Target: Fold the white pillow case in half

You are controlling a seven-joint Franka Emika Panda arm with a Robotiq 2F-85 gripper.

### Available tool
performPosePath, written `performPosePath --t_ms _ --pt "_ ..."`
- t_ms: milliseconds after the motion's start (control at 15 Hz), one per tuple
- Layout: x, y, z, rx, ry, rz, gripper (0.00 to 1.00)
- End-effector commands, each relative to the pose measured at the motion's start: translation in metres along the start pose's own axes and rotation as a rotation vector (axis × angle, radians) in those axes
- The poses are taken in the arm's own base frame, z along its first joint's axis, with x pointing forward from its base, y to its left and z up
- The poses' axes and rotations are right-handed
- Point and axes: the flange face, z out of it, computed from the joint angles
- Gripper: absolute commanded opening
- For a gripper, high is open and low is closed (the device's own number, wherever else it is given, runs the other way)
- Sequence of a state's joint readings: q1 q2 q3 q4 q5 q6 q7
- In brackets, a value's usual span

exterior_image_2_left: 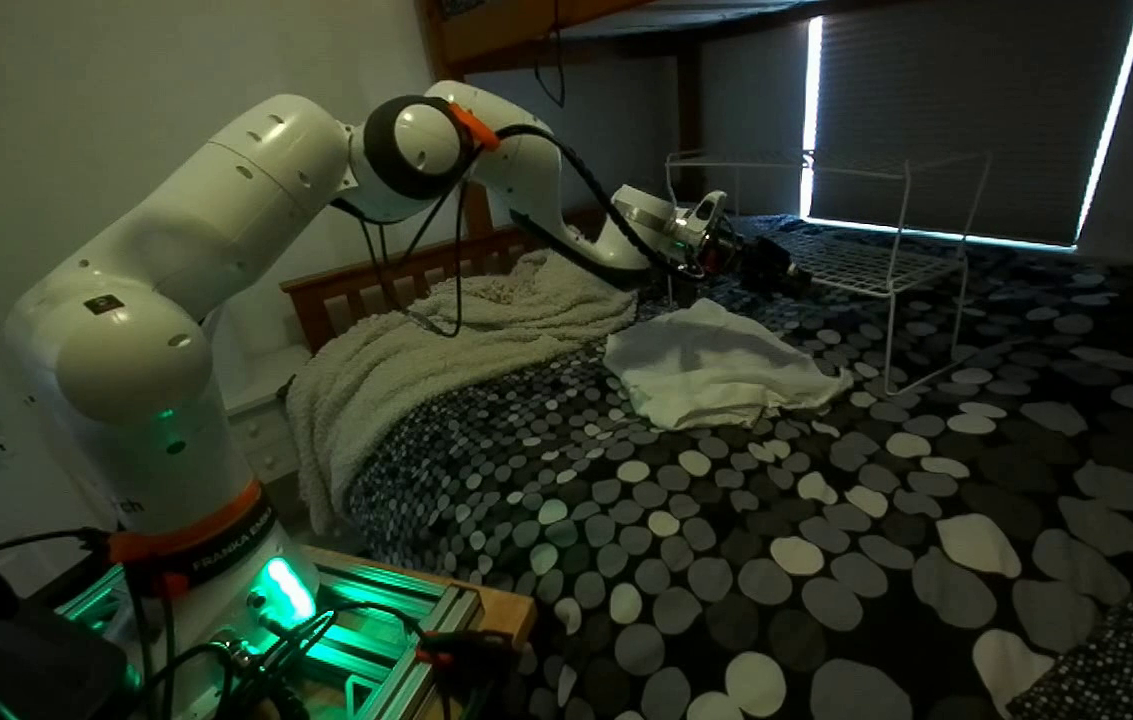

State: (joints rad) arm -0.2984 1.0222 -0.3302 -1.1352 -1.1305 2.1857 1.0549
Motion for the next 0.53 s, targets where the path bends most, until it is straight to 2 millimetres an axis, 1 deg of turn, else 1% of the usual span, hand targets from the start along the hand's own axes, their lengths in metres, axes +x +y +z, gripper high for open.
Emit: performPosePath --t_ms 0,133,467 --pt "0.003 -0.008 -0.029 0.142 -0.068 -0.115 0.86" --pt "0.001 -0.01 -0.054 0.142 -0.148 -0.206 0.99" --pt "-0.006 -0.006 -0.108 0.225 -0.239 -0.426 1.0"
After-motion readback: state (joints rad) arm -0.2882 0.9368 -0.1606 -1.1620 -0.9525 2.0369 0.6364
